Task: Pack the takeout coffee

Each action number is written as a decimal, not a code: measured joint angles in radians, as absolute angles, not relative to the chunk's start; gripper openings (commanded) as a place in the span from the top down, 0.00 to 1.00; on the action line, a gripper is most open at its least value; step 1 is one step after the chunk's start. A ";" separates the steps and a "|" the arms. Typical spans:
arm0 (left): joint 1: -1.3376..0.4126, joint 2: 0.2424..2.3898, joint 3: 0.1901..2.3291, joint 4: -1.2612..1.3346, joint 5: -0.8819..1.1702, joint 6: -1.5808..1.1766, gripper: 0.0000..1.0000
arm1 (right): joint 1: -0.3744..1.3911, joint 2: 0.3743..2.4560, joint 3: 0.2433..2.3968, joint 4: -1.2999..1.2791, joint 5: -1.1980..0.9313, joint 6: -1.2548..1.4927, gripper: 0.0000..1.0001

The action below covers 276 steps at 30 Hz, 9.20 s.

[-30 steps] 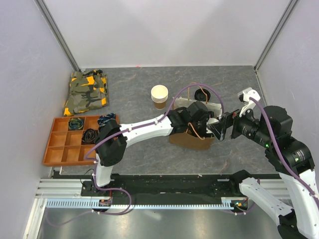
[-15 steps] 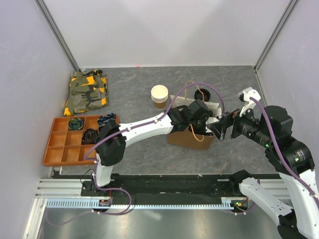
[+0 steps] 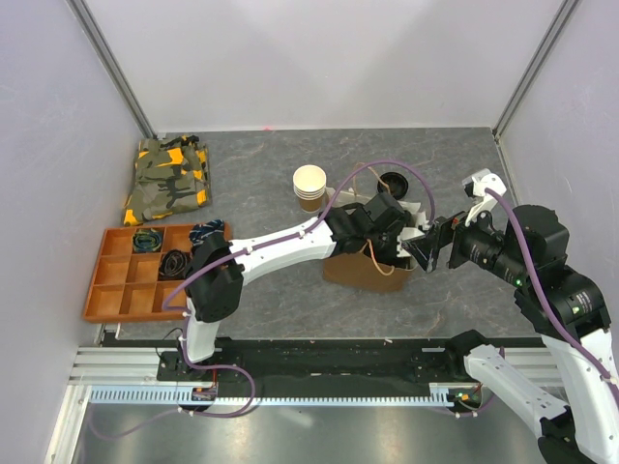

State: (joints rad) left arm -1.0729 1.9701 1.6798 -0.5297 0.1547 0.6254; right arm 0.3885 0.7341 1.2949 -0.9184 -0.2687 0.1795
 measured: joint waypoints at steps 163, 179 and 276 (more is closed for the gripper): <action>-0.660 1.304 1.446 -0.548 0.290 -0.026 0.71 | 0.376 0.883 1.121 -0.800 -0.098 0.140 0.47; -0.660 1.317 1.443 -0.551 0.349 -0.035 0.58 | 0.363 0.871 1.259 -0.816 -0.056 0.139 0.43; -0.720 1.298 1.319 -0.561 0.416 -0.071 0.89 | 0.343 0.601 1.086 -0.989 -0.528 -0.350 1.00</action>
State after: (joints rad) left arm -0.7204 1.2980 1.3193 -0.5606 0.4160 -0.0711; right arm 0.3428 0.6014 1.0863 -0.9894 -0.5278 -0.3496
